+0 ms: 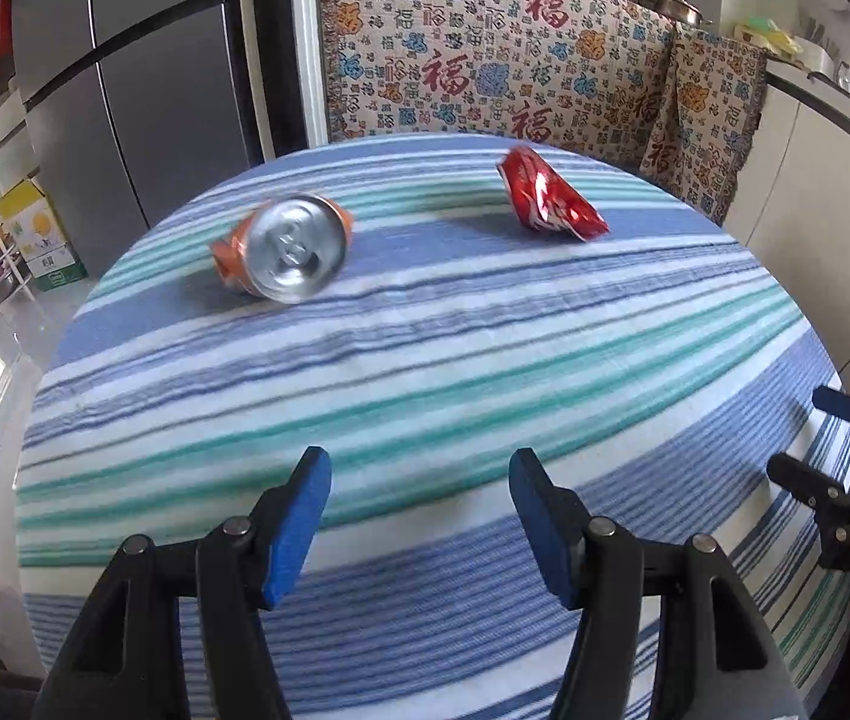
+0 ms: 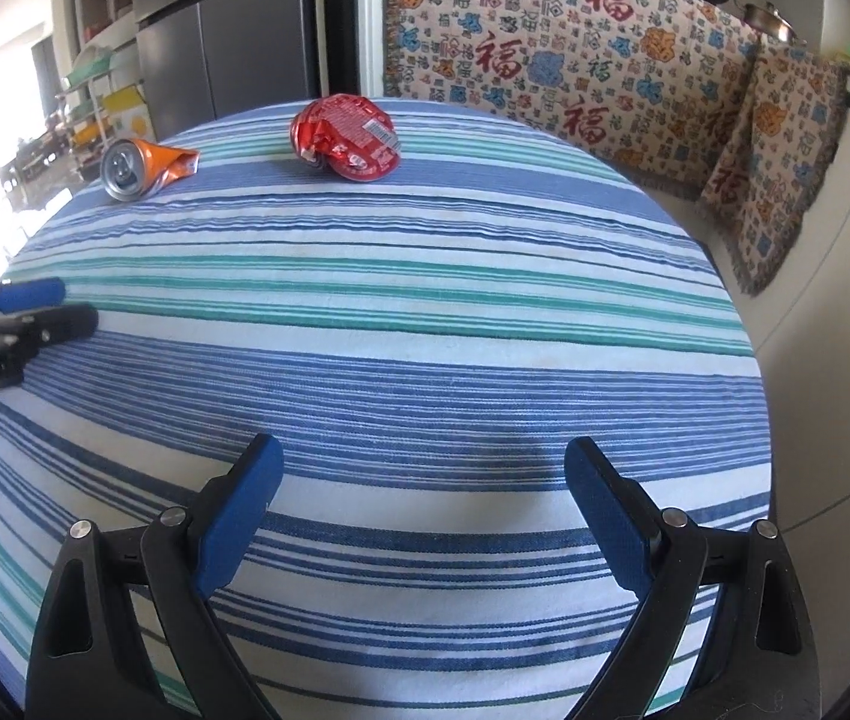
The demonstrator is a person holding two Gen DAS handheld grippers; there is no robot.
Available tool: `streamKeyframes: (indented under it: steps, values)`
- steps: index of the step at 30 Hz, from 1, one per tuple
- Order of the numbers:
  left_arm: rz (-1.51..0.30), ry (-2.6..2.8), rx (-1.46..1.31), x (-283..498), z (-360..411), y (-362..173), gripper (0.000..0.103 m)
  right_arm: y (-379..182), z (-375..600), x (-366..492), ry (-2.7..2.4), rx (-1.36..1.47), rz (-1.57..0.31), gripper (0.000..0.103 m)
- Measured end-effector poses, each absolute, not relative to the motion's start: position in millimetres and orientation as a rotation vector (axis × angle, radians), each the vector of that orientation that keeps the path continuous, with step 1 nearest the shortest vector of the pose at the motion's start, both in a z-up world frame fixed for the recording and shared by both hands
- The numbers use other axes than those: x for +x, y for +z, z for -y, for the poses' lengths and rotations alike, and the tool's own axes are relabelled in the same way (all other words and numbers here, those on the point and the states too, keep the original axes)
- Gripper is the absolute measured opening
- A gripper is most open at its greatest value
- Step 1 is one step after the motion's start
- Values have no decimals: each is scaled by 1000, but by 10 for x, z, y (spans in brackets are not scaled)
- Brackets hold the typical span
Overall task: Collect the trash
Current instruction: 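Move both tools back to the table toward the two cans, then grasp the orange Fanta can with the left tool while the right tool grasps the red Coke can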
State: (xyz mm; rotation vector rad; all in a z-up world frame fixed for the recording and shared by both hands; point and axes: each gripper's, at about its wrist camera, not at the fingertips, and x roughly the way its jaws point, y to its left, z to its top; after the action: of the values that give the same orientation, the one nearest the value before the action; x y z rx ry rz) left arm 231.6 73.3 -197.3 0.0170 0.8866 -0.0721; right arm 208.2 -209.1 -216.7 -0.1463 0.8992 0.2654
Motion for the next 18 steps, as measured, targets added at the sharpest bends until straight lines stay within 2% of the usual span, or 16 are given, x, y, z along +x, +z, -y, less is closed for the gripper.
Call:
streamKeyframes:
  steps: [3, 6, 8, 16, 18]
  values:
    - [-817, -62, -53, 2529, -948, -1722, 63, -2171, 2062, 2087, 270, -162, -902, 95]
    - [-781, -65, -121, 2780, -1089, -1557, 73, -2176, 2051, 2122, 283, -147, -910, 95]
    - [-782, -70, -136, 2937, -1122, -1515, 73, -2170, 2030, 2167, 292, -130, -915, 95]
    - [-822, -27, -80, 3215, -1148, -1719, 73, -1878, 1970, 2563, 296, -60, -865, 95]
    - [-826, -4, -67, 3253, -1188, -1771, 73, -1768, 1923, 2770, 304, -22, -846, 99]
